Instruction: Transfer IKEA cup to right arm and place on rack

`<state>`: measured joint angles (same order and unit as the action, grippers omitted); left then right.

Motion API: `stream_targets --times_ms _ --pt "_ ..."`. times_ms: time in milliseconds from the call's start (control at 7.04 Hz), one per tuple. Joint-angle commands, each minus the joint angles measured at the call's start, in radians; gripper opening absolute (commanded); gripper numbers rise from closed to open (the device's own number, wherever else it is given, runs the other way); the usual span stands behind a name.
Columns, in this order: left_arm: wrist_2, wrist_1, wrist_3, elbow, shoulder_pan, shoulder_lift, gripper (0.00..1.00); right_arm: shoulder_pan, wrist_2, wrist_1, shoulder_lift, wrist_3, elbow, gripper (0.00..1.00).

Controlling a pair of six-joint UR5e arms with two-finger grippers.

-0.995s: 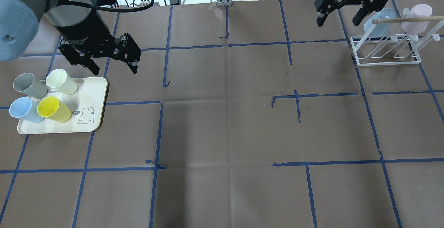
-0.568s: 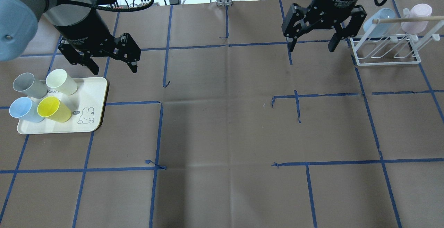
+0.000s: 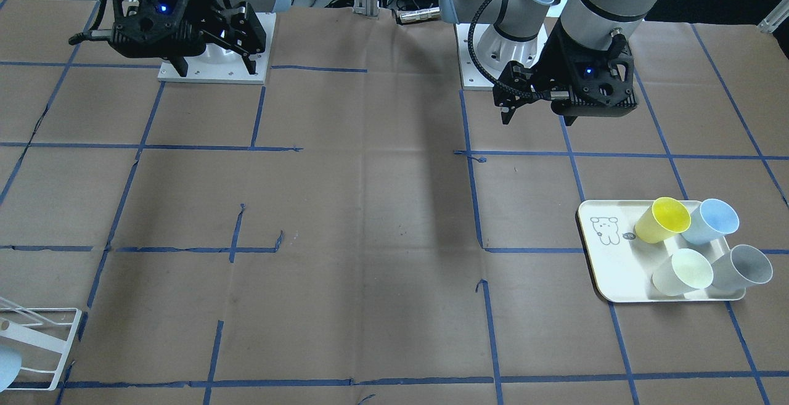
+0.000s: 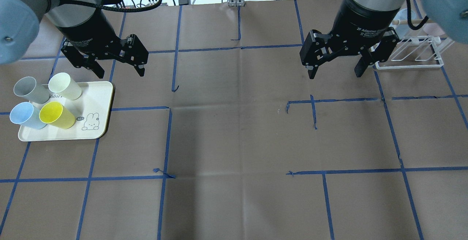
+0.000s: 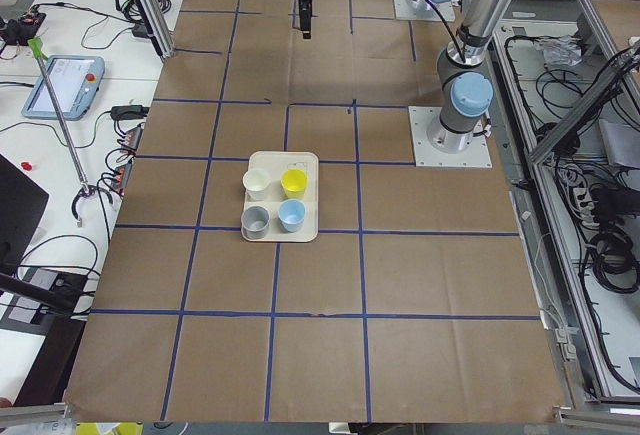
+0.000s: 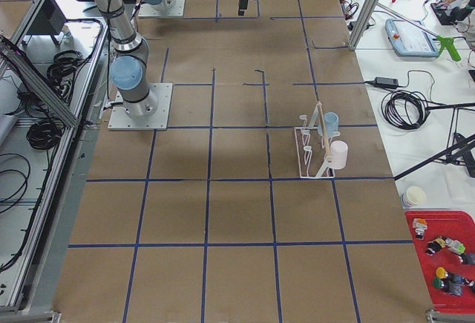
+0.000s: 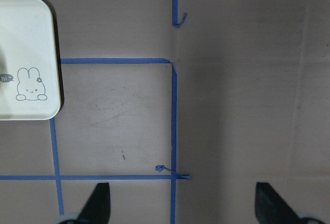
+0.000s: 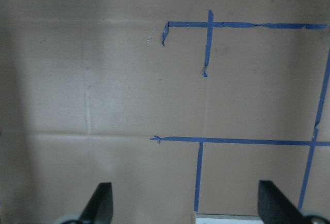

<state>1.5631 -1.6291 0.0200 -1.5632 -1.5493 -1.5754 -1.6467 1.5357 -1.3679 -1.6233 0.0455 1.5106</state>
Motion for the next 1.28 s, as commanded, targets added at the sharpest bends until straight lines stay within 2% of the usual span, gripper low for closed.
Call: stream_targets --times_ms 0,284,1137 --pt "0.0 0.0 0.0 0.0 0.0 0.0 0.99 0.011 0.038 -0.04 -0.047 0.005 0.072 1.0" --pt "0.0 0.0 0.0 0.0 0.0 0.0 0.99 0.014 0.035 -0.106 -0.096 0.005 0.163 1.0" --pt "0.0 0.0 0.0 0.003 0.0 0.0 0.99 0.03 0.034 -0.106 -0.102 0.007 0.166 1.0"
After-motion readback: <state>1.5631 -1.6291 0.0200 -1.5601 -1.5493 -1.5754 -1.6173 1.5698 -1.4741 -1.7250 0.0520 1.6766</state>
